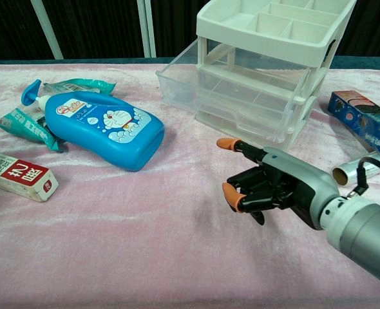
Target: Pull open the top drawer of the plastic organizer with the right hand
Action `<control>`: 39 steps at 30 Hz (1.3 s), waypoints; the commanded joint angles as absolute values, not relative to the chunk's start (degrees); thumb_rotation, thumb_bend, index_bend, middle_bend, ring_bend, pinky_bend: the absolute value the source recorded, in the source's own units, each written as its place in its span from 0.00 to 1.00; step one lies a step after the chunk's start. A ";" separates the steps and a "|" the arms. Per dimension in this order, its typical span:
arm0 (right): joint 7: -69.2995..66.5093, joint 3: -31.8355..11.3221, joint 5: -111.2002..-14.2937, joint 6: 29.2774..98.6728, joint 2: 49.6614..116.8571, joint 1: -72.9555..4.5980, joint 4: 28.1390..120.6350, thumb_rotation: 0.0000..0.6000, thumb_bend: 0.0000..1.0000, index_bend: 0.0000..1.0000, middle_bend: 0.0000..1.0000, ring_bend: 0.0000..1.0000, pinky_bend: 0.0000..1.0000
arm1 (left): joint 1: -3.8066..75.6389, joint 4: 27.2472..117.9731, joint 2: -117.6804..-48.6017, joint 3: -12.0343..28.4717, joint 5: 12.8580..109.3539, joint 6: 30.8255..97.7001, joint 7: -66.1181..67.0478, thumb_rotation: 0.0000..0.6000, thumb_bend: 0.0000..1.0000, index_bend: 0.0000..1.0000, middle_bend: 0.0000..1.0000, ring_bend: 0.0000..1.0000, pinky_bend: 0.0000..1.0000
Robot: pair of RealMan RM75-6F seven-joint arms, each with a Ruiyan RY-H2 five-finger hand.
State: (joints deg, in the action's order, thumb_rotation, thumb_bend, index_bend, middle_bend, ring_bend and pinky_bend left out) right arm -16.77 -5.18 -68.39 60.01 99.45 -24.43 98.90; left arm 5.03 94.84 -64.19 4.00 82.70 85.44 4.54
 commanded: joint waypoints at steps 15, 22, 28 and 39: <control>-2.08 -3.40 -59.04 69.34 69.72 -17.15 110.73 1.00 0.48 0.00 0.63 0.74 0.66 | 4.92 95.30 -64.25 3.84 82.87 85.64 5.35 1.00 0.37 0.06 0.05 0.00 0.07; 5.61 -2.57 -63.57 73.88 55.29 -15.45 115.08 1.00 0.29 0.00 0.34 0.47 0.30 | 4.85 95.25 -64.44 3.88 82.99 85.98 5.91 1.00 0.37 0.06 0.05 0.00 0.07; 5.70 -0.64 -79.50 82.67 57.72 -11.98 104.78 1.00 0.20 0.00 0.18 0.32 0.24 | 4.74 95.56 -64.18 3.57 83.02 85.87 6.97 1.00 0.37 0.06 0.05 0.00 0.07; 6.59 0.92 -89.48 87.72 65.89 -9.68 84.52 1.00 0.16 0.00 0.15 0.30 0.22 | 4.80 97.51 -63.31 3.15 82.63 84.70 6.27 1.00 0.37 0.06 0.05 0.00 0.07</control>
State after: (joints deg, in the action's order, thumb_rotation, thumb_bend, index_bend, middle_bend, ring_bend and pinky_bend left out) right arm 6.54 0.29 -87.83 86.71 63.79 -10.63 87.41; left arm 4.79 97.49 -63.33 3.16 82.61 84.71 6.29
